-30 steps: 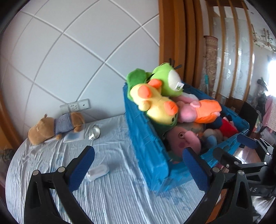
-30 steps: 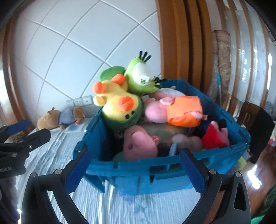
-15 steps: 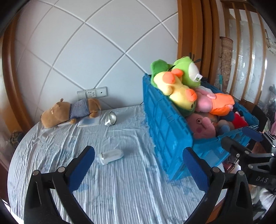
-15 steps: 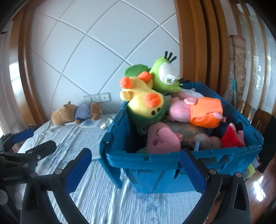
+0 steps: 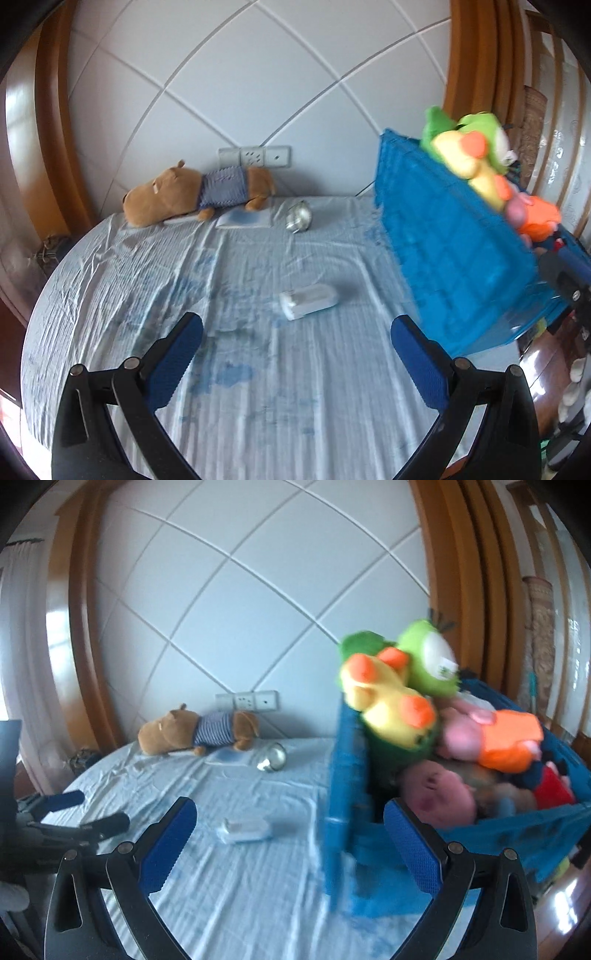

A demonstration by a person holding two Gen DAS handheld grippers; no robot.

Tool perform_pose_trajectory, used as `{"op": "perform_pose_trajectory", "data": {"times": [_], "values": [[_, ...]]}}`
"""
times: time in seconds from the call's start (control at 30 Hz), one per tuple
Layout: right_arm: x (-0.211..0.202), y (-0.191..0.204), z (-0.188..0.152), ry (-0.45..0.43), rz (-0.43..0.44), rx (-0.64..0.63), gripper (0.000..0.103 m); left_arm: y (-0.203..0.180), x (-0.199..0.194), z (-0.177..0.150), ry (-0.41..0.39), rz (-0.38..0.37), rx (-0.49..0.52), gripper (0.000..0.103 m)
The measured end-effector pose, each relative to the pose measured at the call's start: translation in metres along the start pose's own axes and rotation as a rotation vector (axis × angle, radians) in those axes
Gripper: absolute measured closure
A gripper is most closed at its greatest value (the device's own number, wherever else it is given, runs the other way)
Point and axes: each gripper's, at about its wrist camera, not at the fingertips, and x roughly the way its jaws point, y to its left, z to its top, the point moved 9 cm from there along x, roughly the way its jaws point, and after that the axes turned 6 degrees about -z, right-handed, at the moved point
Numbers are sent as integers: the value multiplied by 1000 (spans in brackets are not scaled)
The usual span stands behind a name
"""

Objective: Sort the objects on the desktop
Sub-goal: 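Withdraw both grippers from the bin back over the bed, then move the left gripper to the white plug-in device while the right gripper approaches the silver tape roll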

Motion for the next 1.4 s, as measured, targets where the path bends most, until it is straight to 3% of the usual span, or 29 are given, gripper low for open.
{"op": "perform_pose_trajectory", "data": {"times": [0.27, 0.37, 0.57, 0.77, 0.83, 0.97, 1.07, 1.13, 1.4], "values": [[60, 80, -7, 95, -8, 67, 0, 81, 37, 11, 73, -15, 27, 0], [82, 95, -21, 160, -19, 104, 0, 94, 59, 7, 111, -47, 40, 0], [125, 98, -60, 315, -63, 129, 0, 100, 104, -10, 199, -102, 33, 0], [170, 88, -82, 387, -71, 108, 2, 106, 144, -21, 259, -70, -11, 0], [191, 85, -88, 415, -71, 86, 19, 103, 163, -22, 274, -56, -27, 0], [229, 80, -96, 458, -60, 38, 25, 84, 200, -28, 301, -67, -63, 3], [257, 75, -100, 465, -43, 7, 36, 64, 237, -36, 319, -86, -64, 7], [277, 68, -108, 478, -46, -1, 54, 54, 261, -44, 340, -96, -67, 9], [348, 44, -150, 556, -87, -10, 53, 36, 330, -75, 419, -130, -69, 10]]}}
